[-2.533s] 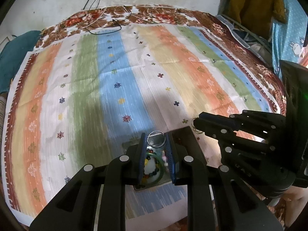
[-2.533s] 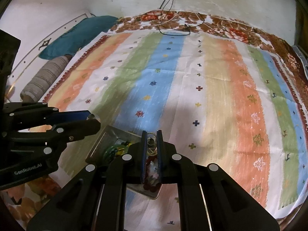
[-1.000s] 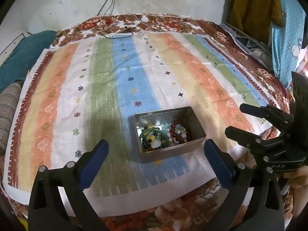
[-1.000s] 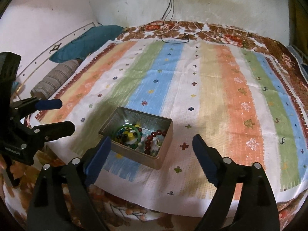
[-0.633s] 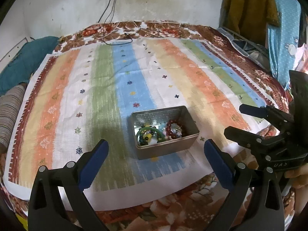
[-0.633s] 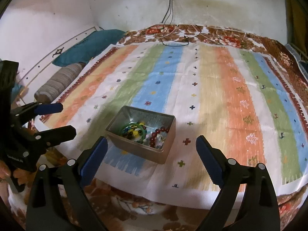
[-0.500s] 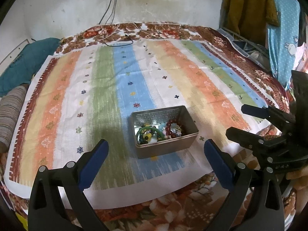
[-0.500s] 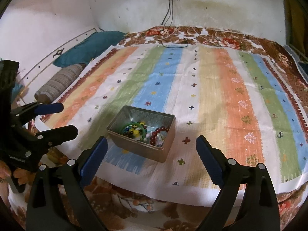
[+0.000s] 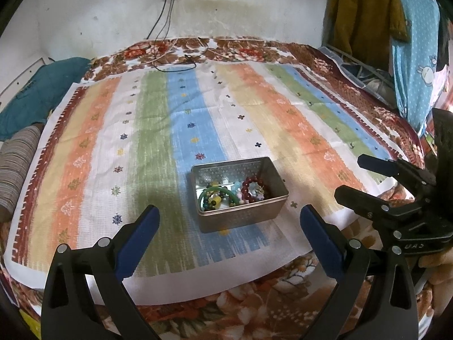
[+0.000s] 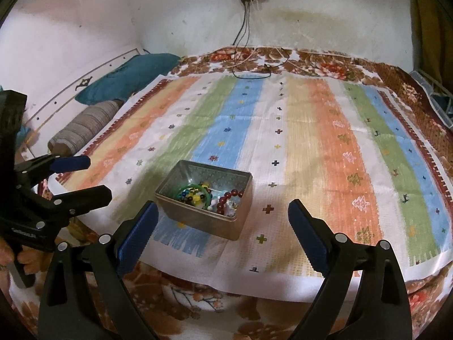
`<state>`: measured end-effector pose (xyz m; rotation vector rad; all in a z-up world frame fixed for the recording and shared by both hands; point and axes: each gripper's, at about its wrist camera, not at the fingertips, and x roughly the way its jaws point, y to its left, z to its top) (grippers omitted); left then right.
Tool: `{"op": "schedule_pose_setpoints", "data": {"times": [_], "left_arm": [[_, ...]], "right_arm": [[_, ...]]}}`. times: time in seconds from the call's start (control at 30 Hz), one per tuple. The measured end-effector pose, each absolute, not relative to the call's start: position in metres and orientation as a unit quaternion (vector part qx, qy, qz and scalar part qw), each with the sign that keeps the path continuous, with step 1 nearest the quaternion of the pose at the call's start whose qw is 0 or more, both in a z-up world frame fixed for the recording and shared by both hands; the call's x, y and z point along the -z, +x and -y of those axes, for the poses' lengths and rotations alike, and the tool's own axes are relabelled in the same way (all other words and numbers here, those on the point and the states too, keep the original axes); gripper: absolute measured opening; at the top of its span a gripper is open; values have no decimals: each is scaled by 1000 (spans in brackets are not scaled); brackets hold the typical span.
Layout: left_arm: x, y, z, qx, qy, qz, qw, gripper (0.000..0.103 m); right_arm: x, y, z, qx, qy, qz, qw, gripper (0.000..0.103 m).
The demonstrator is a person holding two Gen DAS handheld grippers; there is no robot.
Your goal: Organize jewelry
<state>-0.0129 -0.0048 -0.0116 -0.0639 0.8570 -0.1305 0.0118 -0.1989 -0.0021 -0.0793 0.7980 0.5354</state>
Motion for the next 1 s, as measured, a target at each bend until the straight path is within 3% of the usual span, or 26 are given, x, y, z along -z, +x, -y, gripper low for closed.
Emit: {"op": "schedule_pose_setpoints", "data": {"times": [1.0], "left_arm": [[10,-11,4,52,-27,-411,910,97]], "right_arm": [[2,13,199,-257,-30,-379,888,93]]}}
